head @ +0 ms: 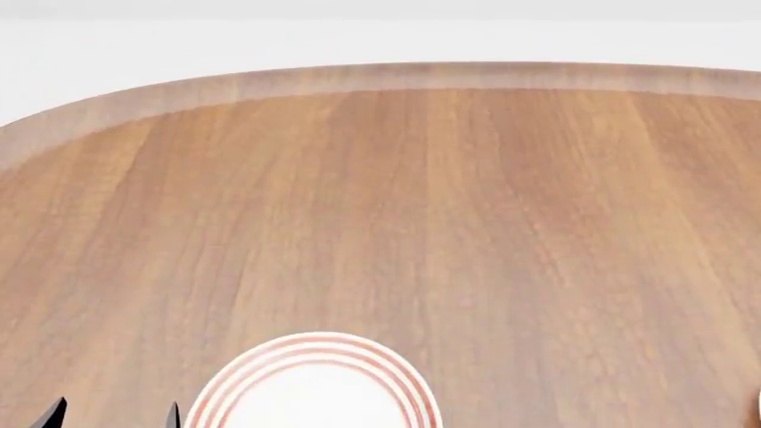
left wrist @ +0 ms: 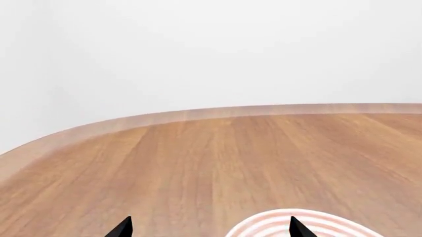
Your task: Put the red mug on the left plate.
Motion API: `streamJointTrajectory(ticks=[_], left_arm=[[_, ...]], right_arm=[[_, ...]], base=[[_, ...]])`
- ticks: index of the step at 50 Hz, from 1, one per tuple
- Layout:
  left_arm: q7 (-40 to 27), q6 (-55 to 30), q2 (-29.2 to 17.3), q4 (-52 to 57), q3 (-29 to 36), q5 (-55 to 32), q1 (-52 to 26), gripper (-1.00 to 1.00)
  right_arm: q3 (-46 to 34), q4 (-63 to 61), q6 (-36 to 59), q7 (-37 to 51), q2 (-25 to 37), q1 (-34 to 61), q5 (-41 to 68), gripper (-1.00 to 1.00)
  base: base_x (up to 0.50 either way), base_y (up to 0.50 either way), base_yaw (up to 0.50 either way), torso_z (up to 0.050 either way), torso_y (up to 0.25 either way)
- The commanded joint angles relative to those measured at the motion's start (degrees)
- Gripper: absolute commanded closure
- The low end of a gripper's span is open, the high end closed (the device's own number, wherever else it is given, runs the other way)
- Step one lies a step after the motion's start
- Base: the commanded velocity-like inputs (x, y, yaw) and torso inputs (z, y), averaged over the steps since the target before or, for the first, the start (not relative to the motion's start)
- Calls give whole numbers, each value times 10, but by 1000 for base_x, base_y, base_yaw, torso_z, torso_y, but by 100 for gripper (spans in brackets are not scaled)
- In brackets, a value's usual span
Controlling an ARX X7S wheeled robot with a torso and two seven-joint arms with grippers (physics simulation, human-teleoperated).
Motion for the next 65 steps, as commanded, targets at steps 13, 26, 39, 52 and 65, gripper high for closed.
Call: streamJointTrajectory(ticks=[13, 26, 39, 52, 65], left_arm=[[-8, 2, -6, 1, 6, -6, 0, -100], [-12, 3, -12, 8, 6, -12, 3, -100], [-18, 5, -17, 9, 12, -12, 3, -100], [-24, 4, -21, 12, 16, -14, 4, -100], [-28, 5, -23, 13, 20, -15, 4, -100]], right_arm=[[-22, -28, -38, 69, 7, -37, 56, -100], [-54, -3, -85, 84, 5, -52, 58, -100], [-55, 33, -82, 109, 13, -14, 97, -100], [-57, 82, -101, 143, 16, 33, 79, -100], [-57, 162, -118, 158, 13, 74, 80, -100]], base=[[0, 0, 0, 0, 0], [0, 0, 0, 0, 0], [0, 0, 0, 0, 0], [0, 0, 0, 0, 0], [0, 0, 0, 0, 0]])
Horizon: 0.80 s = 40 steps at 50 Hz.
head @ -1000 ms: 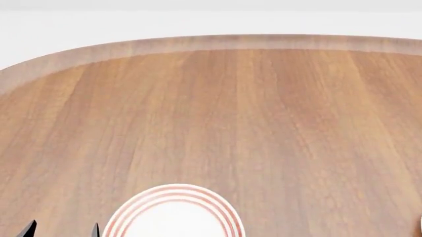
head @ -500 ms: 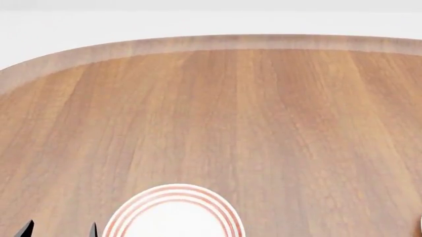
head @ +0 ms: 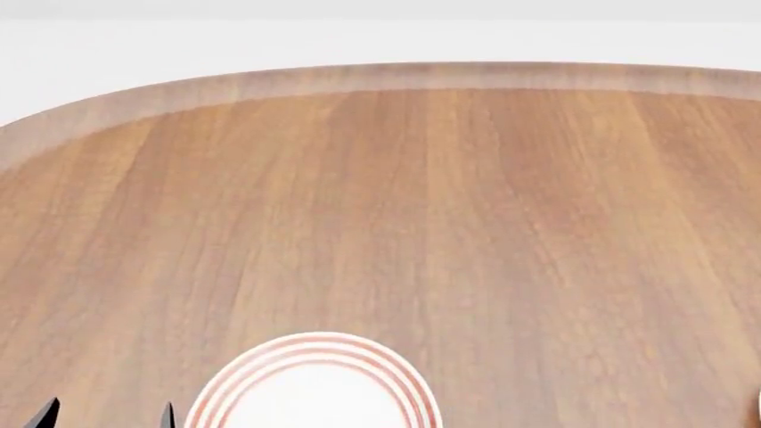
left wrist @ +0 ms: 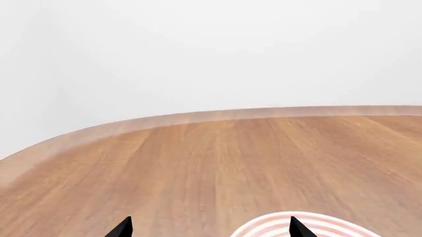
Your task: Put the red mug on the left plate.
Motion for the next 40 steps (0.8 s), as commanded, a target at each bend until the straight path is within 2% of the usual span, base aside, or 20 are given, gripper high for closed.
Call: streamJointTrajectory(ticks=[1, 8, 26, 40], left_arm=[[-4, 0, -3, 1, 3, -2, 0, -100], [-5, 1, -5, 2, 5, -4, 0, -100], [-9, 2, -10, 3, 7, -12, -1, -100], [-13, 1, -15, 13, 7, -18, 4, -100]], right_arm=[[-4, 63, -17, 16, -4, 32, -3, -100], [-18, 33, -12, 31, 0, 15, 7, -100], [-18, 82, -7, 62, 7, 55, 29, -100], [-20, 127, -12, 53, 7, 69, 54, -100]], base=[[0, 0, 0, 0, 0], [0, 0, 0, 0, 0], [0, 0, 0, 0, 0], [0, 0, 0, 0, 0]])
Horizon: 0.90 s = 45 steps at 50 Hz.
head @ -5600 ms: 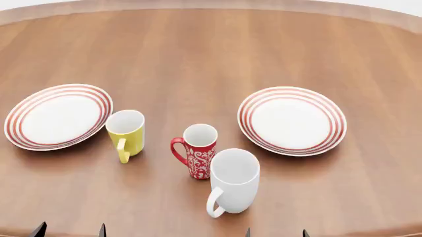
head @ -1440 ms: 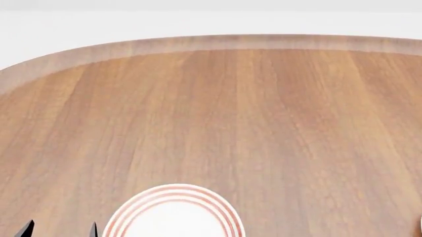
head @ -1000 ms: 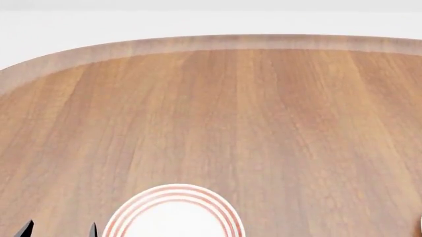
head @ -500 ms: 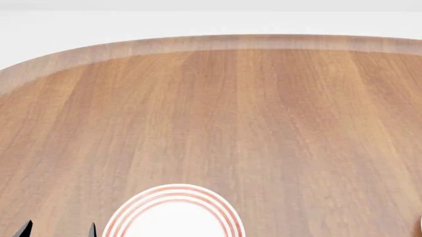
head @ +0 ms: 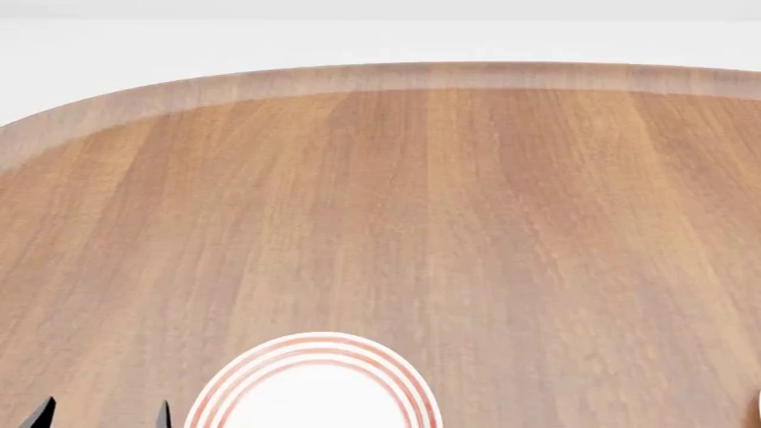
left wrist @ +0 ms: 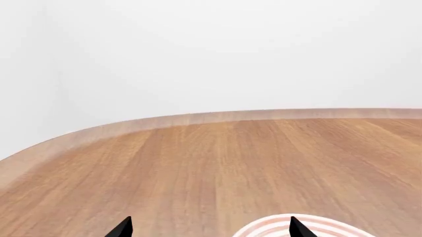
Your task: Put the red mug on the left plate.
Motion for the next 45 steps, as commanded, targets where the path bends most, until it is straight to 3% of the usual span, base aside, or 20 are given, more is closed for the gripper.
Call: streamJointTrajectory(ticks=[1, 45], left_arm=[[-4, 0, -4, 6, 1, -4, 3, -100], [-17, 4, -13, 5, 9, -5, 0, -100]], right_arm=[[-3, 35, -2, -1, 1, 14, 18, -100], [1, 110, -47, -10, 13, 32, 54, -100]], base=[[0, 0, 0, 0, 0], [0, 0, 0, 0, 0]])
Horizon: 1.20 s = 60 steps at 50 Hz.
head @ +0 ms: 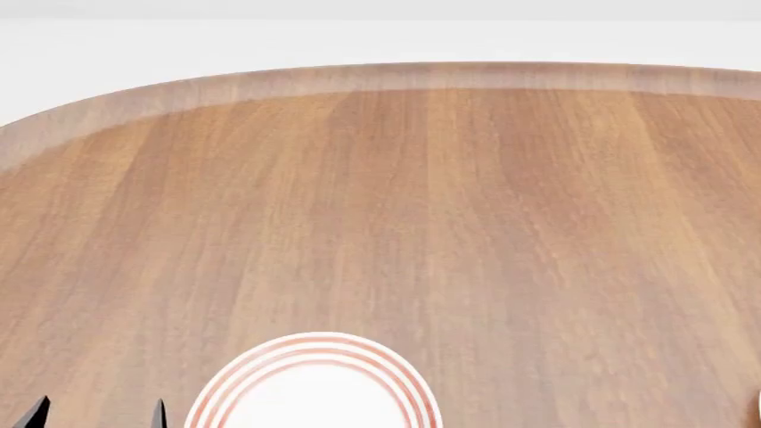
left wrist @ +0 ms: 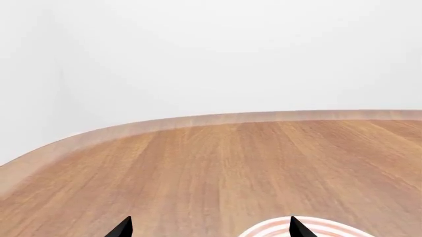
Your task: Put the red mug on the left plate.
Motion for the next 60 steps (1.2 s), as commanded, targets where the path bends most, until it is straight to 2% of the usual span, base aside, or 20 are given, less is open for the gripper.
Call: streamJointTrajectory(ticks=[1, 4, 5, 21, 28, 30, 36, 55, 60], left_arm=[[-3, 1, -2, -1, 3, -1, -1, -100], [-3, 1, -2, -2, 4, -1, -2, -100], [-3, 1, -2, -1, 4, -1, -2, -100], [-8, 3, -6, 3, 6, -4, 1, -100], [-10, 4, -8, 6, 6, -5, 2, -100], [-11, 4, -8, 5, 6, -5, 2, -100], [-12, 4, -9, 6, 7, -6, 2, -100], [-16, 4, -13, 8, 9, -9, 2, -100], [-17, 5, -14, 8, 9, -10, 2, -100]], right_arm=[[-6, 6, -5, -1, 3, 1, 8, -100], [-8, 5, -7, -2, 4, 1, 8, -100], [-12, 3, -7, -2, 4, 0, 6, 100], [-26, -27, -7, 6, 13, -8, 11, 100], [-53, -62, -17, -20, 23, -12, -8, 100], [-71, -89, -25, -49, 30, -16, -18, 100], [-90, -146, -13, -33, 46, -26, -34, 100], [-167, -320, 24, -86, 98, -38, -21, 100], [-201, -346, 32, -106, 110, -38, -47, 100]], base=[[0, 0, 0, 0, 0], [0, 0, 0, 0, 0], [0, 0, 0, 0, 0], [0, 0, 0, 0, 0], [0, 0, 0, 0, 0], [0, 0, 0, 0, 0], [0, 0, 0, 0, 0], [0, 0, 0, 0, 0], [0, 0, 0, 0, 0]])
